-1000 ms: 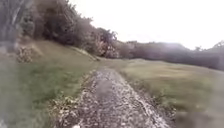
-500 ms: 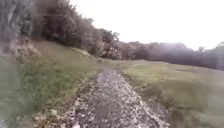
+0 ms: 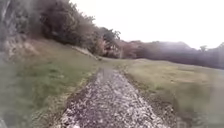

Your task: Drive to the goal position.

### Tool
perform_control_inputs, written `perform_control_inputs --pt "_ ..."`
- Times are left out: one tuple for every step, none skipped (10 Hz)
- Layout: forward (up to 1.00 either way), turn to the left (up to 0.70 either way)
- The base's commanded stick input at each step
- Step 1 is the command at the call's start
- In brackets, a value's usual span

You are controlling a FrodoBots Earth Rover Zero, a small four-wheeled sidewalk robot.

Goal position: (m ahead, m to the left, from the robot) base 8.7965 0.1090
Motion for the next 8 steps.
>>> perform_control_inputs --pt "0.85 0.00" --pt "0.85 0.20" --pt "0.85 0.25" --pt "0.85 0.25" --pt "0.85 0.18" --pt "0.85 0.00" --pt "0.85 0.00" --pt "0.85 0.00"
